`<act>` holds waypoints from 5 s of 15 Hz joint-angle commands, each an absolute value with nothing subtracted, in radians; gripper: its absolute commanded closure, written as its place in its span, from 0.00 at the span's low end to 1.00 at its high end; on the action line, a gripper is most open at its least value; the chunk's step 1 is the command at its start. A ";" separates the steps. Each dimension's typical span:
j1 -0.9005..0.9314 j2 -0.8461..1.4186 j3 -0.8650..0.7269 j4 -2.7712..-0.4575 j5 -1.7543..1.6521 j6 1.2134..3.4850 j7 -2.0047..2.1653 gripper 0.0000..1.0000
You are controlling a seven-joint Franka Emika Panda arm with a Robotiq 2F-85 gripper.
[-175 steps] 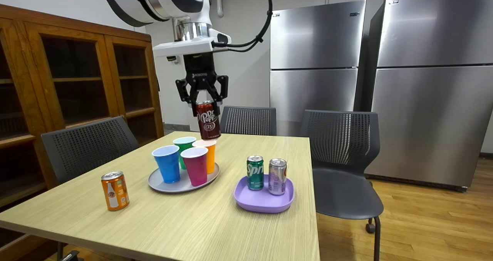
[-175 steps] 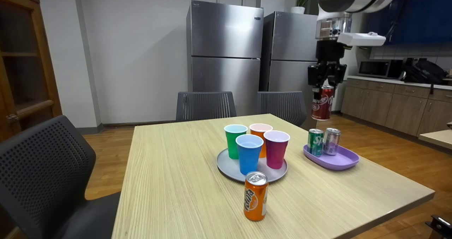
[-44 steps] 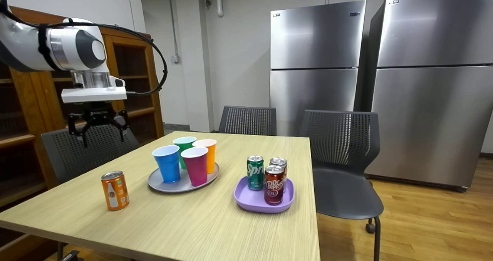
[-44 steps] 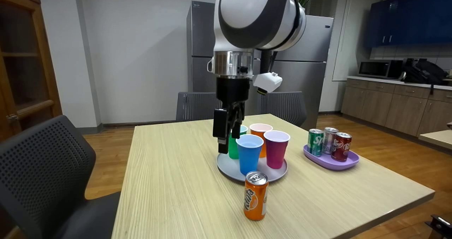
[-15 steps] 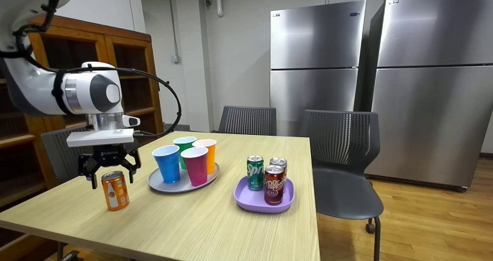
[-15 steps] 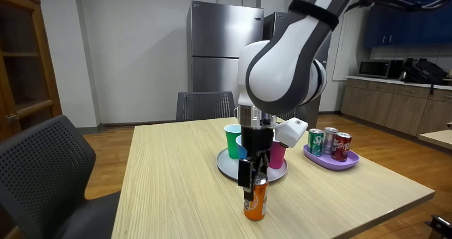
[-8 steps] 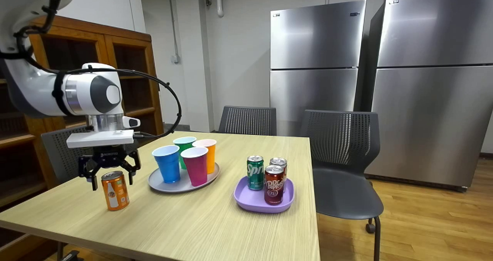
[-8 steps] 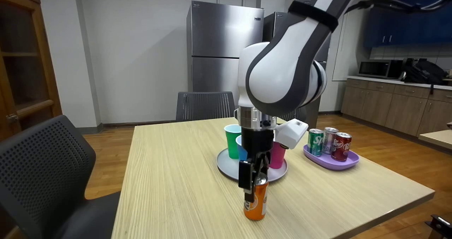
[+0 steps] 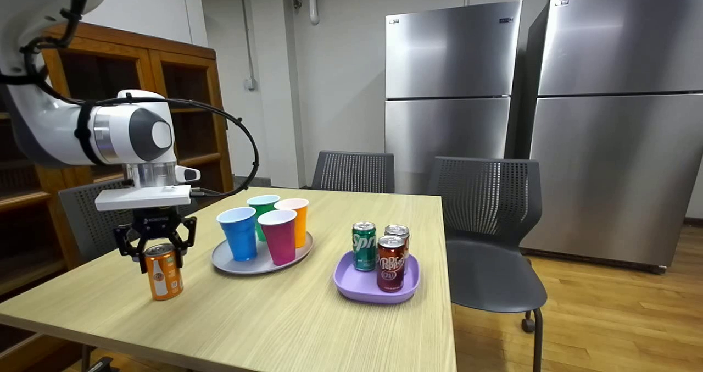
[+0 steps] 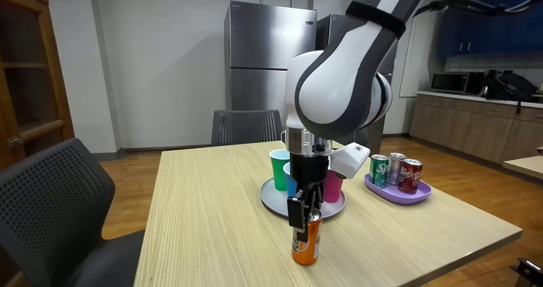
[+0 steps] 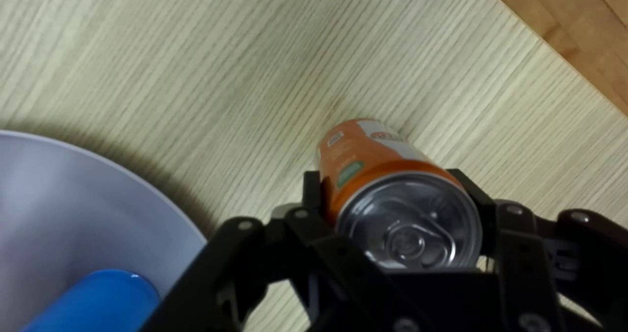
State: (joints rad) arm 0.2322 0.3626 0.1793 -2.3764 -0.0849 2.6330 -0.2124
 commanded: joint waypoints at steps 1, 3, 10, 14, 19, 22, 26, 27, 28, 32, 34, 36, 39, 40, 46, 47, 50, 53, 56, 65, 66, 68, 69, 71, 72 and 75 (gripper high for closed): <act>0.213 0.305 0.196 -2.403 -0.087 2.615 -0.192 0.62; 0.204 0.280 0.202 -2.421 -0.072 2.613 -0.200 0.62; 0.161 0.180 0.202 -2.493 -0.011 2.607 -0.212 0.62; 0.128 0.127 0.183 -2.531 0.019 2.603 -0.212 0.62; 0.091 0.079 0.133 -2.566 0.022 2.597 -0.193 0.62; 0.070 0.064 0.091 -2.573 0.007 2.599 -0.173 0.62; 0.041 0.064 0.033 -2.562 -0.008 2.603 -0.118 0.62; 0.035 0.063 0.020 -2.557 -0.010 2.598 -0.099 0.62; 0.029 0.066 0.005 -2.554 -0.019 2.602 -0.076 0.62; -0.006 0.090 -0.047 -2.524 -0.029 2.602 -0.025 0.62; -0.023 0.096 -0.069 -2.504 -0.036 2.594 -0.015 0.62; -0.041 0.104 -0.090 -2.482 -0.043 2.586 -0.015 0.62; -0.065 0.121 -0.118 -2.444 -0.053 2.575 -0.019 0.62; -0.072 0.128 -0.125 -2.431 -0.054 2.572 -0.021 0.62; -0.105 0.194 -0.150 -2.348 -0.042 2.564 -0.029 0.62; -0.110 0.208 -0.153 -2.334 -0.037 2.563 -0.033 0.62; -0.123 0.248 -0.158 -2.292 -0.031 2.559 -0.038 0.62; -0.134 0.289 -0.159 -2.252 -0.026 2.552 -0.046 0.62; -0.144 0.326 -0.156 -2.217 -0.017 2.541 -0.052 0.62; -0.165 0.418 -0.148 -2.134 -0.002 2.509 -0.063 0.62; -0.166 0.425 -0.148 -2.128 -0.002 2.506 -0.063 0.62; -0.167 0.438 -0.147 -2.117 -0.001 2.498 -0.063 0.62; -0.168 0.443 -0.146 -2.113 0.000 2.496 -0.064 0.62; -0.170 0.452 -0.146 -2.105 0.002 2.493 -0.064 0.62; -0.171 0.456 -0.146 -2.102 0.004 2.493 -0.064 0.62; -0.174 0.469 -0.145 -2.094 0.007 2.494 -0.065 0.62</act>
